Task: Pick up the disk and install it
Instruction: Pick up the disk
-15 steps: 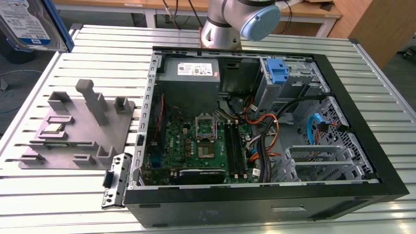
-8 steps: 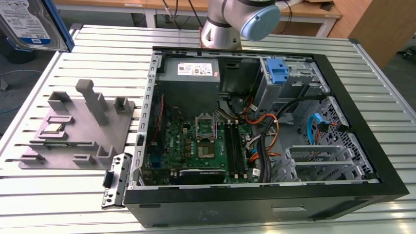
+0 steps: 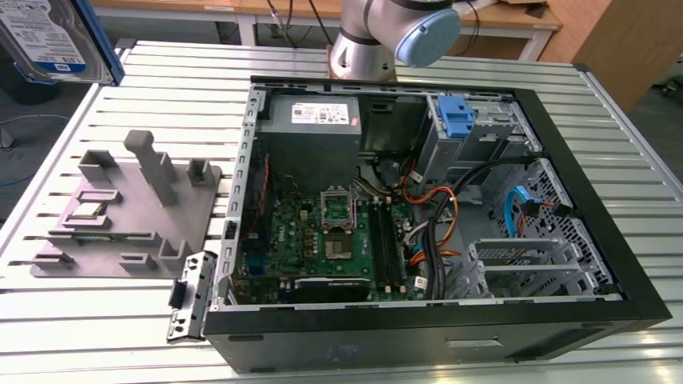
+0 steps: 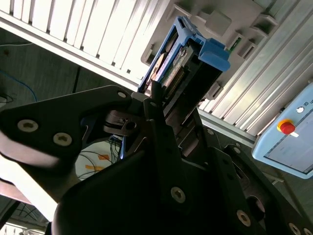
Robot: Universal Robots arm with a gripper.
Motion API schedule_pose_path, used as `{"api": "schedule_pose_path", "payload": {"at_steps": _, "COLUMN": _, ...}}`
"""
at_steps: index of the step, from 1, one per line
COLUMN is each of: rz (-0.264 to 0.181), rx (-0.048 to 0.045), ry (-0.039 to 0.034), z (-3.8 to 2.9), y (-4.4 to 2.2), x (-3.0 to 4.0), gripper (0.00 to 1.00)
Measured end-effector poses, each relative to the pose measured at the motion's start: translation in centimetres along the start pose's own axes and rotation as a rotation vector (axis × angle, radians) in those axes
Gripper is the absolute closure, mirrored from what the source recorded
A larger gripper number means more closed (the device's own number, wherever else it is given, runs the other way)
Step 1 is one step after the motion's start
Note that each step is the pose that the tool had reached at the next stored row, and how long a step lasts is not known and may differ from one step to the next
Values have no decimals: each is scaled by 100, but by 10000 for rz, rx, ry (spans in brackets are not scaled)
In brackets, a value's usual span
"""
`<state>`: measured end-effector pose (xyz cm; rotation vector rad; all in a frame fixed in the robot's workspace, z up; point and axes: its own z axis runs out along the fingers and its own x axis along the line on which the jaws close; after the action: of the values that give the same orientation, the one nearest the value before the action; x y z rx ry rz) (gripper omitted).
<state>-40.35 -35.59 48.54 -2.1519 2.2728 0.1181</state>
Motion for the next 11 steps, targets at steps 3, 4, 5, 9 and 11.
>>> {"api": "schedule_pose_path", "payload": {"at_steps": 3, "rz": 1, "rx": 0, "ry": 0, "z": -1, "y": -30, "x": -2, "gripper": 65}}
{"api": "schedule_pose_path", "payload": {"at_steps": 4, "rz": 0, "rx": 0, "ry": 0, "z": -2, "y": -42, "x": -2, "gripper": 65}}
{"api": "schedule_pose_path", "payload": {"at_steps": 5, "rz": 0, "rx": 0, "ry": 0, "z": -2, "y": -55, "x": -3, "gripper": 65}}
{"api": "schedule_pose_path", "payload": {"at_steps": 9, "rz": 1, "rx": 1, "ry": -1, "z": -4, "y": -108, "x": -6, "gripper": 65}}
{"api": "schedule_pose_path", "payload": {"at_steps": 11, "rz": 1, "rx": 0, "ry": 0, "z": -6, "y": -133, "x": -8, "gripper": 65}}
